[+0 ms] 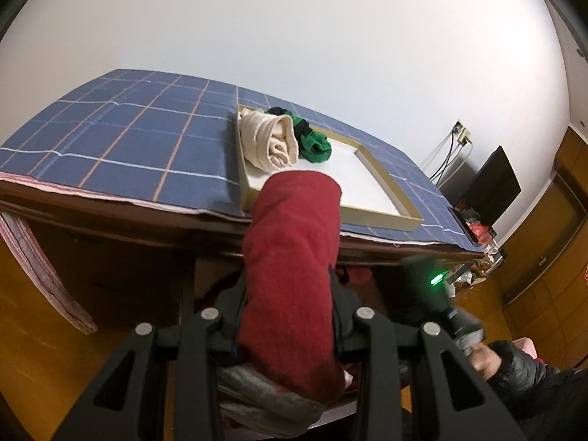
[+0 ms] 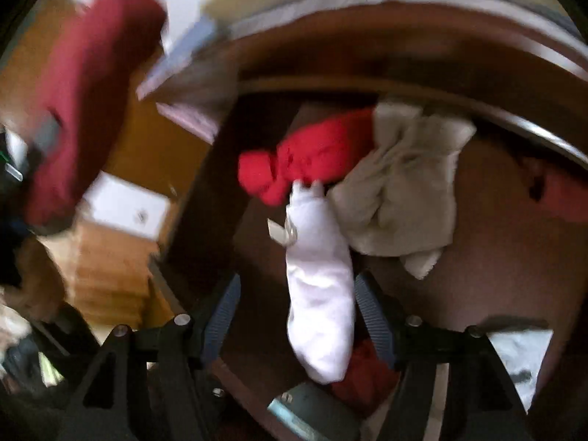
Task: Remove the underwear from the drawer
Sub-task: 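Lift both held items out of the drawer and over the white tray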
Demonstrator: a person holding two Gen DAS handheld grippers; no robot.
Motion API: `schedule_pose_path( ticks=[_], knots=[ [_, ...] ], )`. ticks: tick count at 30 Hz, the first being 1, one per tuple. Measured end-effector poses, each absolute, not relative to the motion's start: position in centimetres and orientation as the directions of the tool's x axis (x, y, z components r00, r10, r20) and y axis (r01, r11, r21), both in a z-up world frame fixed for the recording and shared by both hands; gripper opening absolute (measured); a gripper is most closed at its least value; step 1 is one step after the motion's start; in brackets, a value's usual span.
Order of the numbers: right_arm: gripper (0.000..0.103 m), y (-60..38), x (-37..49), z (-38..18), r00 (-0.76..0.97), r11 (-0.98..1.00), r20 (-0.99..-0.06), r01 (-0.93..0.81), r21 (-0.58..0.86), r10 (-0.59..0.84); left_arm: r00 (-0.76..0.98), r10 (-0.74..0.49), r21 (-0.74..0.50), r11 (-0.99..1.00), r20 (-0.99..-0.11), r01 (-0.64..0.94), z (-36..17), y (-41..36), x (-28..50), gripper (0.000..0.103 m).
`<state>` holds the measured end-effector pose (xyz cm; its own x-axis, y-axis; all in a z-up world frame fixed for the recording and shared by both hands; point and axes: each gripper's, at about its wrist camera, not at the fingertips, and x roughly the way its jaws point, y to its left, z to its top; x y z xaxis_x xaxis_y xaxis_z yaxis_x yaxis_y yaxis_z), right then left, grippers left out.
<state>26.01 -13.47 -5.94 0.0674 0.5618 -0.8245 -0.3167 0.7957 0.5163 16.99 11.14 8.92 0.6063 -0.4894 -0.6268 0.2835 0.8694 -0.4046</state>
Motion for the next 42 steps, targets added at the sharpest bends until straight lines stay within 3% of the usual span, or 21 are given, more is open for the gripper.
schedule_pose_path(
  ticks=[4,5,6,10,17,22,34,42],
  knots=[
    [0.067,-10.3,25.9,-9.4,-0.033,0.847,-0.918,-0.373,0.378,0.396,0.606,-0.494,-0.403,0.867,-0.624,0.293,9.1,10.9,17.1,0.033],
    [0.053,-10.0,25.7,-10.2,-0.056,0.845,-0.917,-0.371,0.387,0.395,0.606,-0.493,-0.401,0.868,-0.624,0.292,9.1,11.0,17.2,0.033],
    [0.021,-10.0,25.6,-10.7,-0.067,0.844,-0.915,-0.364,0.395,0.399,0.606,-0.492,-0.399,0.869,-0.626,0.293,9.1,11.0,17.3,0.033],
    [0.019,-11.7,25.5,-10.1,-0.016,0.824,-0.872,-0.316,0.47,0.49,0.605,-0.493,-0.406,0.867,-0.625,0.288,9.1,10.9,17.6,0.033],
    [0.019,-16.5,24.0,-3.3,0.199,0.75,-0.732,-0.316,0.581,0.652,0.624,-0.487,-0.402,0.87,-0.611,0.286,9.5,9.8,18.5,0.033],
    [0.019,-19.4,23.0,1.1,0.303,0.73,-0.665,-0.327,0.6,0.683,0.632,-0.496,-0.386,0.867,-0.595,0.316,10.8,8.1,19.3,0.033],
    [0.019,-26.7,25.0,10.7,0.591,0.842,-0.615,-0.241,0.483,0.522,0.681,-0.498,-0.363,0.865,-0.537,0.347,13.5,2.5,24.1,0.033],
    [0.019,-29.3,28.7,12.8,0.689,0.914,-0.624,-0.151,0.376,0.37,0.72,-0.469,-0.334,0.881,-0.512,0.336,14.2,-1.9,28.1,0.033]
  ],
)
